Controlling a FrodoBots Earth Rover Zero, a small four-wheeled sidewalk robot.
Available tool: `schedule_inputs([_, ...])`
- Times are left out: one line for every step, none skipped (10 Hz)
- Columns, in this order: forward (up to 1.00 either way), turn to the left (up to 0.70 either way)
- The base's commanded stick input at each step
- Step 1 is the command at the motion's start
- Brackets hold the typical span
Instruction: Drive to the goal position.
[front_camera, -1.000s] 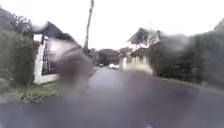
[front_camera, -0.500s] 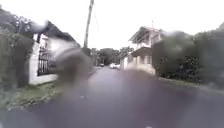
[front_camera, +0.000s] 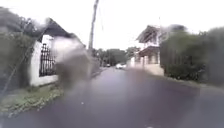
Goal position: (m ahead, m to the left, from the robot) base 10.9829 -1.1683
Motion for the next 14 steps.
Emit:
schedule_inputs([0.70,0.00])
schedule_inputs([0.70,0.00])
schedule_inputs([0.70,0.00])
schedule_inputs([0.70,0.00])
schedule_inputs([0.70,0.00])
schedule_inputs([0.70,0.00])
schedule_inputs([0.70,0.00])
schedule_inputs([0.70,0.00])
schedule_inputs([0.70,0.00])
schedule_inputs([0.70,0.00])
schedule_inputs([0.70,0.00])
schedule_inputs([0.70,0.00])
schedule_inputs([0.70,0.00])
schedule_inputs([0.70,0.00])
